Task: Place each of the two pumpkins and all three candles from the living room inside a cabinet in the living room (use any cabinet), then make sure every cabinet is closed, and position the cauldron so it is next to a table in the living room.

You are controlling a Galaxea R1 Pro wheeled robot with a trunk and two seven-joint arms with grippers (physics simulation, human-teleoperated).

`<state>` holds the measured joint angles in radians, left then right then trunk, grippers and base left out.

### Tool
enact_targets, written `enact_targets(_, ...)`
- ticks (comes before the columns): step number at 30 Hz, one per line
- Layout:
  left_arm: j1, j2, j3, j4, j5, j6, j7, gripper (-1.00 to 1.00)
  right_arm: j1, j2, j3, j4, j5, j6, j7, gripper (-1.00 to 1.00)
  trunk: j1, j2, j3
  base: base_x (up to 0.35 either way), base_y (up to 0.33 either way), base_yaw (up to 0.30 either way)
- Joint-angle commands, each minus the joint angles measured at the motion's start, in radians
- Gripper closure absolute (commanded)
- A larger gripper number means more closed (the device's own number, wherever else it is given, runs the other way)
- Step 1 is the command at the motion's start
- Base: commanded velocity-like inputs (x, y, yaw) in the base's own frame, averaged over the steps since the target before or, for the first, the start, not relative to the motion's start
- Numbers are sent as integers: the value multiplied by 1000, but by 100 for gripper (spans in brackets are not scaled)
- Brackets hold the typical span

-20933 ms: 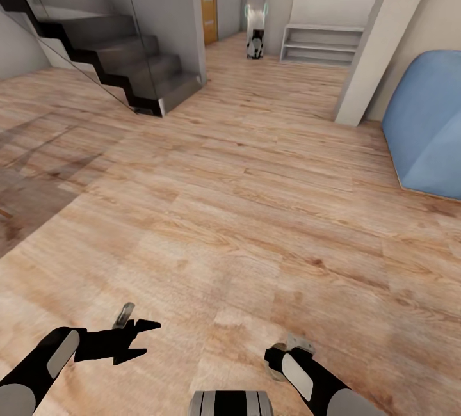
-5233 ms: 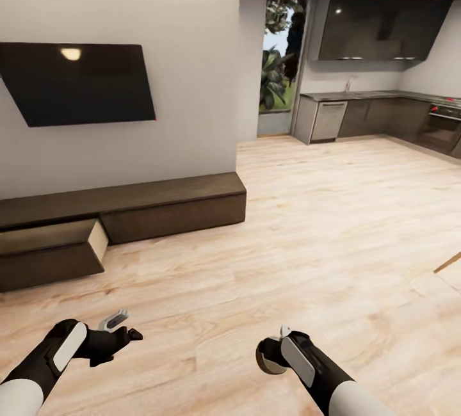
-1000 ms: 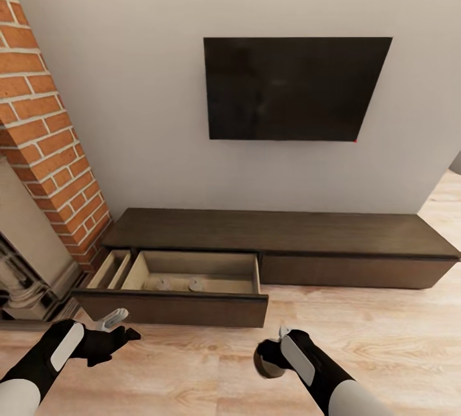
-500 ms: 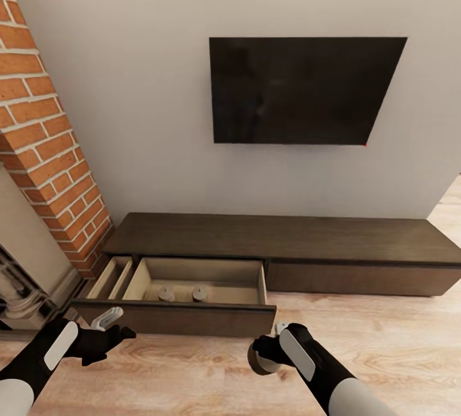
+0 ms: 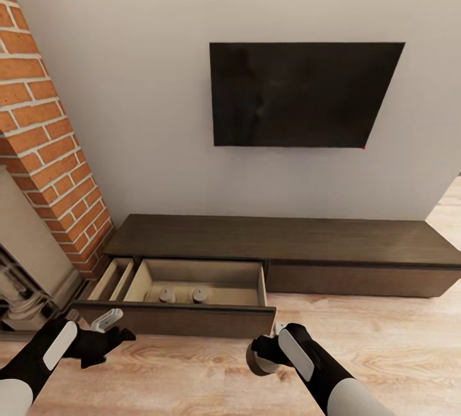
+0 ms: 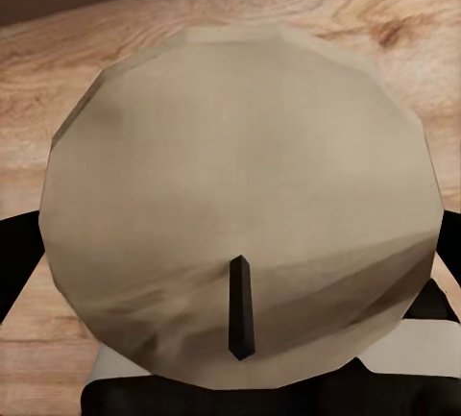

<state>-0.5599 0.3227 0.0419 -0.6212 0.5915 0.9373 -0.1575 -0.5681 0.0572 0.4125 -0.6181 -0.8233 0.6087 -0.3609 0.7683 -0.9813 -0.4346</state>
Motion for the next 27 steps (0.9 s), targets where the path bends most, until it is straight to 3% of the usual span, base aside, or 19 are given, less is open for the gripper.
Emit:
enact_targets(1,0,6,3,0,1,22,-1,-100,0,1,0,-1,-2,5,-1,100,-4,7,3,0,0,0)
enact_targets(4,0,30,34,0,6,64,-28,-100,-1,8,0,-31,-3,36,-1,100,-15,28,13,0,0,0)
enact_targets(7,0,63,99,1,14,91,-125,-100,-3,13,-1,-135,-6,103,-1,100,-27,49,22,0,0,0)
enact_targets(9,0,86,119,2,15,98,-182,-100,-4,13,-9,-206,-17,160,-1,100,-35,63,28,0,0,0)
enact_targets(13,0,133,136,9,17,105,-337,-100,-3,12,-100,-382,-97,259,-1,100,-42,77,35,0,0,0)
enact_targets(17,1,148,137,10,13,105,-436,-100,-2,13,-137,-432,-122,270,-1,100,-42,77,35,0,0,0)
enact_targets(27,2,155,137,11,9,104,-482,-100,0,13,-143,-439,-123,248,-3,100,-42,77,35,189,102,0)
